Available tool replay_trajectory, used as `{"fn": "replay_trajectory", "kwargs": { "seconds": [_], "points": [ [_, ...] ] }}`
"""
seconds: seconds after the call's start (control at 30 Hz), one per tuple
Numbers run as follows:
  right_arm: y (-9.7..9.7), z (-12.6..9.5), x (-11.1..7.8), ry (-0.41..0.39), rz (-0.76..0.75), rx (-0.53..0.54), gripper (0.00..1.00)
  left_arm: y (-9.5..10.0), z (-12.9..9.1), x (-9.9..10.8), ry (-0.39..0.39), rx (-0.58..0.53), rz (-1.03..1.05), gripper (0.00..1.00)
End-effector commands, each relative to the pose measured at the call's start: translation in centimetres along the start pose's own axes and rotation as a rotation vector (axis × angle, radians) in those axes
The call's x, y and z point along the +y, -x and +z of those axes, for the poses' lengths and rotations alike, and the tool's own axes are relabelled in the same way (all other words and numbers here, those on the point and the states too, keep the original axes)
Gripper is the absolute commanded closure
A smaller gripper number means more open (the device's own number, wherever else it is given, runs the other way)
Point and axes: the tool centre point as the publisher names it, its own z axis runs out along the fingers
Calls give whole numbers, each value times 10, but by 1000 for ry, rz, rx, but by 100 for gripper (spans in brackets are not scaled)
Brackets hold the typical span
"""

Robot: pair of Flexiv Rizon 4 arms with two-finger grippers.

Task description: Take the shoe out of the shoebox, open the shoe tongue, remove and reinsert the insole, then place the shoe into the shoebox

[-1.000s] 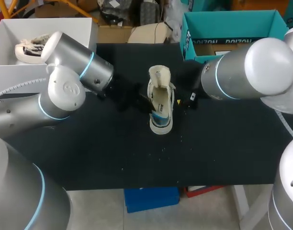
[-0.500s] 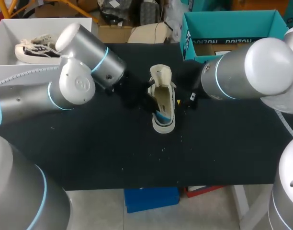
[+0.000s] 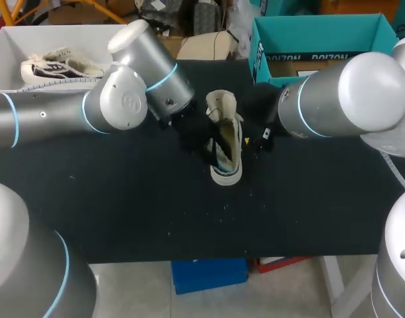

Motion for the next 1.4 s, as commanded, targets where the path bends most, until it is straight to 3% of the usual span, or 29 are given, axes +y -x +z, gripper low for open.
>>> {"fn": "replay_trajectory", "kwargs": {
  "seconds": [0.03, 0.1, 0.27, 0.33, 0.4, 0.43, 0.73, 1.4],
  "points": [
    [0, 2, 0, 1, 0, 2, 0, 1, -34, -13, 19, 38, 24, 27],
    [0, 2, 0, 1, 0, 2, 0, 2, -43, -14, 28, 43, 36, 33],
    [0, 2, 0, 1, 0, 2, 0, 9, -61, -5, 77, 35, 58, 58],
    [0, 2, 0, 1, 0, 2, 0, 12, -61, -1, 89, 30, 65, 71],
    [0, 2, 0, 1, 0, 2, 0, 17, -59, 2, 97, 30, 86, 98],
    [0, 2, 0, 1, 0, 2, 0, 17, -56, 4, 105, 53, 96, 100],
    [0, 2, 0, 1, 0, 2, 0, 10, -26, 6, 72, 165, 124, 100],
    [0, 2, 0, 1, 0, 2, 0, -7, 14, 7, -5, 248, 121, 100]
  ]
}}
